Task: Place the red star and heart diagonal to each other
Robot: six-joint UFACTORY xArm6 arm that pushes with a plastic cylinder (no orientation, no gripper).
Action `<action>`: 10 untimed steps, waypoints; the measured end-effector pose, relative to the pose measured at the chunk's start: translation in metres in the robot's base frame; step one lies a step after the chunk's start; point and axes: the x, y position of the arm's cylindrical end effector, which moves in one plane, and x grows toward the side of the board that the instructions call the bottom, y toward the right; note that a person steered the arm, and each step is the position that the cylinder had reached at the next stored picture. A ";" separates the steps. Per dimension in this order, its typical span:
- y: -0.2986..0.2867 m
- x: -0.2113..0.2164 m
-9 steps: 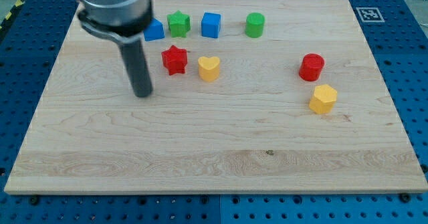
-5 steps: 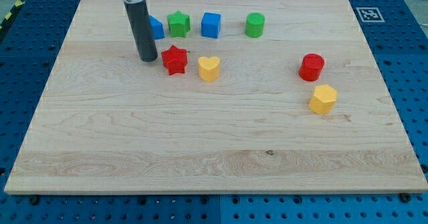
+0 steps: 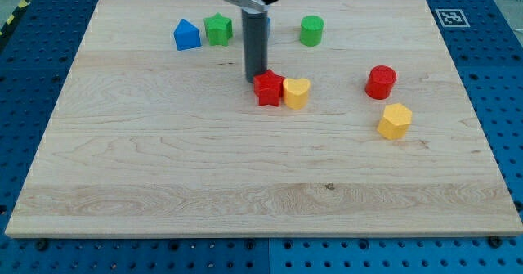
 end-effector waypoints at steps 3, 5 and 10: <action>0.039 0.030; 0.064 0.058; 0.075 0.093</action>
